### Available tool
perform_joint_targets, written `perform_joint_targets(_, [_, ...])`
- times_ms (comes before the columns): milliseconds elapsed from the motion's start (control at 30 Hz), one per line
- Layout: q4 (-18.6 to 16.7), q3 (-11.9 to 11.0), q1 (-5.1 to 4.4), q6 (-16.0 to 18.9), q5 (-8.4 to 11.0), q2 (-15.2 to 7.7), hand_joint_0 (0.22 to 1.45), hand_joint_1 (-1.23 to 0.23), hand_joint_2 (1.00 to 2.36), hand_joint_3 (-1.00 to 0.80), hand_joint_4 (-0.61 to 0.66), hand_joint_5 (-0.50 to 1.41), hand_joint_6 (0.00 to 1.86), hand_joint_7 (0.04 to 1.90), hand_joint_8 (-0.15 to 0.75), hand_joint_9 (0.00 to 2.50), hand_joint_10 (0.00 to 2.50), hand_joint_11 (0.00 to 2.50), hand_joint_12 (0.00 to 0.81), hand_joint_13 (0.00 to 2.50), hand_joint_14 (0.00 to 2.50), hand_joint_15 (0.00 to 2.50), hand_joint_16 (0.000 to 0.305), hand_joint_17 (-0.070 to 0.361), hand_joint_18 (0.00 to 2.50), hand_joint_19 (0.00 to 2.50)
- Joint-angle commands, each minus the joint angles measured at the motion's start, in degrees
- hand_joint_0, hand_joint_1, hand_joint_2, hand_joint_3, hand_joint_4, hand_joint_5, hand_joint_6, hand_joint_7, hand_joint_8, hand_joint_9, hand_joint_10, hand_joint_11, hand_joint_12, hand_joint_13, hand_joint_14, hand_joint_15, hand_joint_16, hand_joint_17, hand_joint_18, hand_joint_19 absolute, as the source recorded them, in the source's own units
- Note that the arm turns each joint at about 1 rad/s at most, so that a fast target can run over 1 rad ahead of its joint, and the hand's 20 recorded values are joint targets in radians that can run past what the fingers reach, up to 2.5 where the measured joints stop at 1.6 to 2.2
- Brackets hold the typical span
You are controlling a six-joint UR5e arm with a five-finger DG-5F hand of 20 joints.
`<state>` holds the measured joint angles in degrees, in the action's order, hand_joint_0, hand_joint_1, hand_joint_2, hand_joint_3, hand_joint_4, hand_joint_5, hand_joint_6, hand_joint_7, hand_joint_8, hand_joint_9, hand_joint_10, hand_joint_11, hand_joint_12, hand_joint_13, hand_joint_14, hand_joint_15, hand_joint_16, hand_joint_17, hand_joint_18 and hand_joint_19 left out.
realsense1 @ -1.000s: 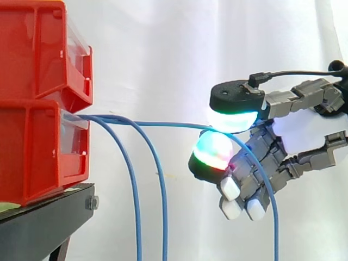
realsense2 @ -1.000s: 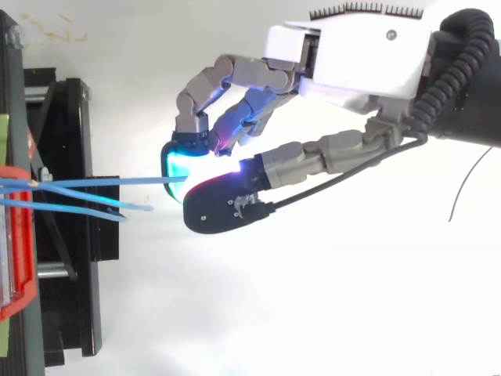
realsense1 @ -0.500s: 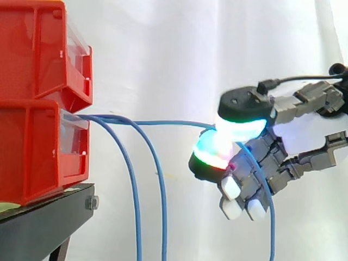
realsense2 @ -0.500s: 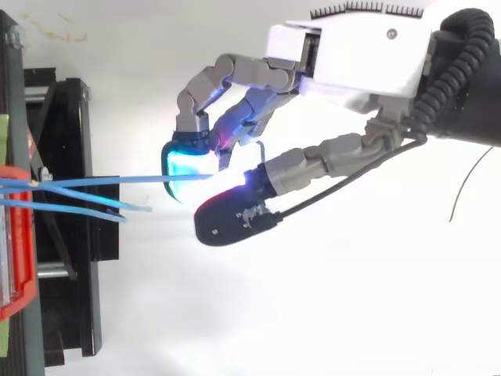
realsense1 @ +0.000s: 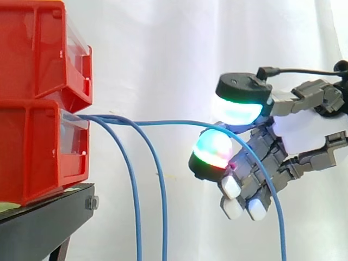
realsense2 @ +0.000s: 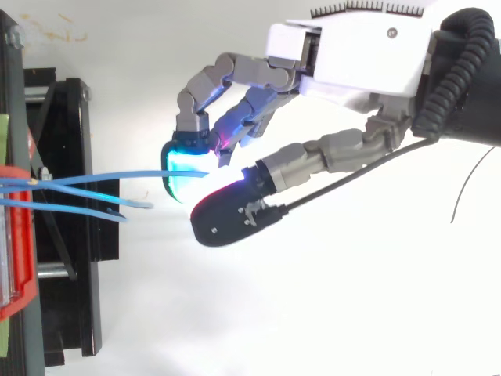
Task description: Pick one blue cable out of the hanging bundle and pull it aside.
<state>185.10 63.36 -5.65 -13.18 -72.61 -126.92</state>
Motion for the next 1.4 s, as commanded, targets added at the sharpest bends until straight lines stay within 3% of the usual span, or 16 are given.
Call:
perform_joint_targets(0, [0.0, 0.0, -0.06, 0.0, 0.01, 0.0, 0.47, -0.46, 1.00, -0.50, 0.01, -0.14, 0.91, 0.89, 0.276, 0.90, 0.02, 0.66, 0.358, 0.74, 0.02, 0.61, 0.048, 0.108, 0.61, 0.75])
perform_joint_targets(100, [0.0, 0.0, -0.06, 0.0, 0.01, 0.0, 0.54, -0.44, 1.00, -0.48, -0.01, -0.14, 0.91, 0.93, 0.255, 0.89, 0.02, 0.67, 0.336, 0.73, 0.02, 0.62, 0.043, 0.097, 0.58, 0.77])
perform_joint_targets(200, [0.0, 0.0, -0.06, 0.0, 0.01, 0.0, 0.55, -0.55, 1.01, -0.30, -0.01, -0.14, 0.91, 0.93, 0.256, 0.90, 0.02, 0.69, 0.335, 0.74, 0.02, 0.64, 0.042, 0.095, 0.58, 0.78])
perform_joint_targets(400, [0.0, 0.0, -0.06, 0.0, 0.01, 0.0, 0.57, -0.75, 1.02, -0.17, 0.01, -0.15, 0.92, 0.92, 0.254, 0.88, 0.02, 0.71, 0.335, 0.74, 0.02, 0.64, 0.042, 0.095, 0.59, 0.76])
perform_joint_targets(533, [0.0, 0.0, -0.06, 0.0, 0.01, 0.0, 0.62, -0.83, 1.02, -0.26, -0.02, -0.15, 0.93, 0.91, 0.240, 0.85, 0.02, 0.71, 0.333, 0.73, 0.02, 0.63, 0.042, 0.093, 0.59, 0.73])
perform_joint_targets(833, [0.0, 0.0, -0.06, 0.0, -0.08, 0.0, 0.67, -0.86, 1.00, -0.50, -0.04, -0.16, 0.93, 0.86, 0.230, 0.83, 0.02, 0.71, 0.325, 0.73, 0.02, 0.62, 0.041, 0.092, 0.60, 0.71])
perform_joint_targets(967, [0.0, 0.0, -0.06, 0.0, -0.08, 0.0, 0.63, -0.83, 1.00, -0.50, 0.00, -0.16, 0.93, 0.86, 0.226, 0.83, 0.02, 0.71, 0.324, 0.73, 0.02, 0.62, 0.041, 0.092, 0.61, 0.71])
perform_joint_targets(1000, [0.0, 0.0, -0.06, 0.0, -0.08, 0.0, 0.58, -0.80, 1.00, -0.50, 0.01, -0.15, 0.92, 0.86, 0.229, 0.84, 0.02, 0.71, 0.327, 0.73, 0.02, 0.63, 0.041, 0.093, 0.61, 0.73])
perform_joint_targets(1067, [0.0, 0.0, -0.06, 0.0, -0.08, 0.0, 0.51, -0.73, 1.00, -0.50, 0.03, -0.15, 0.92, 0.86, 0.252, 0.86, 0.02, 0.71, 0.343, 0.74, 0.02, 0.63, 0.045, 0.101, 0.63, 0.73])
perform_joint_targets(1133, [0.0, 0.0, -0.06, 0.0, -0.08, 0.0, 0.45, -0.56, 1.00, -0.50, 0.03, -0.14, 0.92, 0.86, 0.280, 0.90, 0.02, 0.70, 0.371, 0.77, 0.02, 0.63, 0.051, 0.115, 0.66, 0.75])
perform_joint_targets(1233, [0.0, 0.0, -0.06, 0.0, -0.08, 0.0, 0.45, -0.42, 1.00, -0.50, 0.02, -0.14, 0.91, 0.88, 0.289, 0.92, 0.02, 0.70, 0.374, 0.78, 0.02, 0.64, 0.052, 0.117, 0.65, 0.77])
perform_joint_targets(1367, [0.0, 0.0, -0.06, 0.0, -0.08, 0.0, 0.52, -0.39, 1.00, -0.50, -0.01, -0.14, 0.91, 0.92, 0.266, 0.92, 0.02, 0.70, 0.345, 0.76, 0.02, 0.66, 0.046, 0.103, 0.60, 0.81])
